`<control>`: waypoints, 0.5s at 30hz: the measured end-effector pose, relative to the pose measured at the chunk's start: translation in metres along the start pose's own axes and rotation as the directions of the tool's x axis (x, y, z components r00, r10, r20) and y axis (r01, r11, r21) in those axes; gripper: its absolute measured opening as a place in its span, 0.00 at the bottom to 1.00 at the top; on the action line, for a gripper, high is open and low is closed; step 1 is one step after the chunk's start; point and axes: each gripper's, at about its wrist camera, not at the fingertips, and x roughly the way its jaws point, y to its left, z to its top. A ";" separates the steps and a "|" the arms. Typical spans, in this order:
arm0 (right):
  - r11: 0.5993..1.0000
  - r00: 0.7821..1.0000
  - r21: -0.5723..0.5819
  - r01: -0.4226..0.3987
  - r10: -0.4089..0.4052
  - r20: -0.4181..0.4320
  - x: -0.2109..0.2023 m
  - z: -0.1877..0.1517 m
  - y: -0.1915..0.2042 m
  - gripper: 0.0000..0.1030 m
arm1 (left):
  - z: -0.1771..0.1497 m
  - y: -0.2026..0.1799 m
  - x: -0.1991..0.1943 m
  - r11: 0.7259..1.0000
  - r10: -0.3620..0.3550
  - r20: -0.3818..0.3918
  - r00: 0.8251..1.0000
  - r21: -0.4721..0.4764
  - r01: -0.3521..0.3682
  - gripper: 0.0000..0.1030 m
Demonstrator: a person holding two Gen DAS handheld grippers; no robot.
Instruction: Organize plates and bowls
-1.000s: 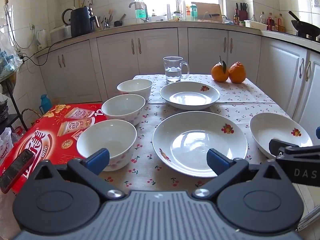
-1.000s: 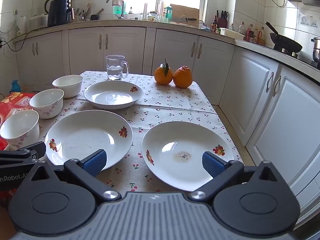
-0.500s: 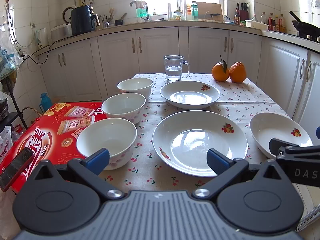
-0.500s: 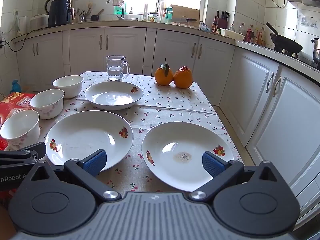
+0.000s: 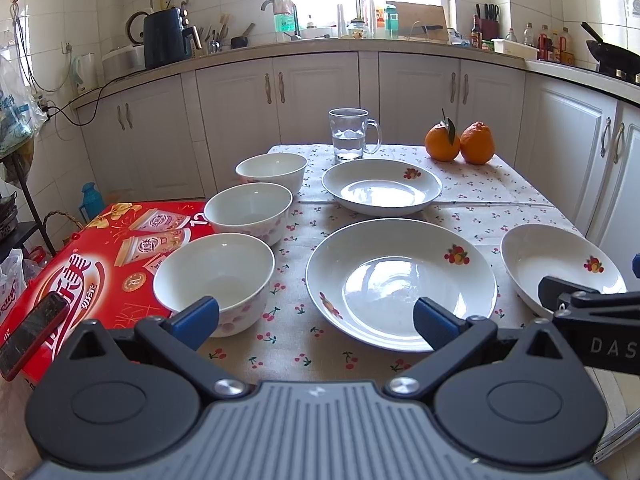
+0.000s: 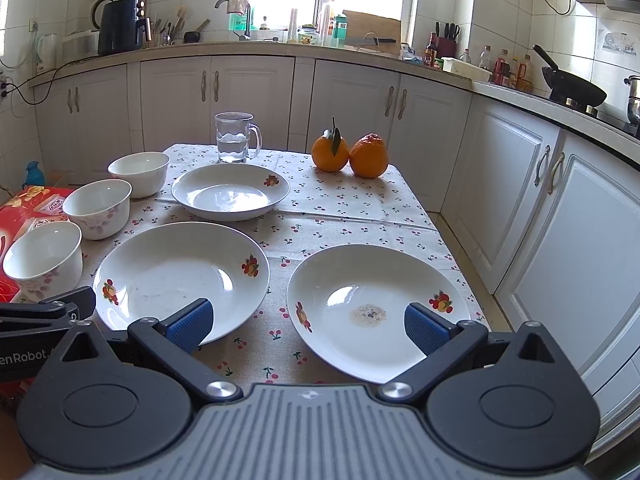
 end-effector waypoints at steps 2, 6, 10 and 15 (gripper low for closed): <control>1.000 1.000 0.000 -0.001 0.001 -0.001 0.000 0.000 0.000 1.00 | 0.000 -0.001 0.001 1.000 0.000 -0.001 1.000 -0.001 0.000 0.99; 1.000 1.000 0.000 0.000 0.000 -0.001 0.001 0.000 0.000 1.00 | 0.000 0.000 0.001 1.000 0.000 -0.002 1.000 -0.001 0.000 0.99; 1.000 1.000 0.000 0.000 0.000 -0.001 0.001 0.000 0.000 1.00 | 0.000 0.000 0.001 1.000 0.000 -0.002 1.000 -0.001 0.000 0.99; 1.000 1.000 -0.001 0.001 -0.001 -0.001 0.001 0.000 0.000 1.00 | 0.000 0.000 0.001 1.000 0.000 -0.002 1.000 -0.001 0.000 0.99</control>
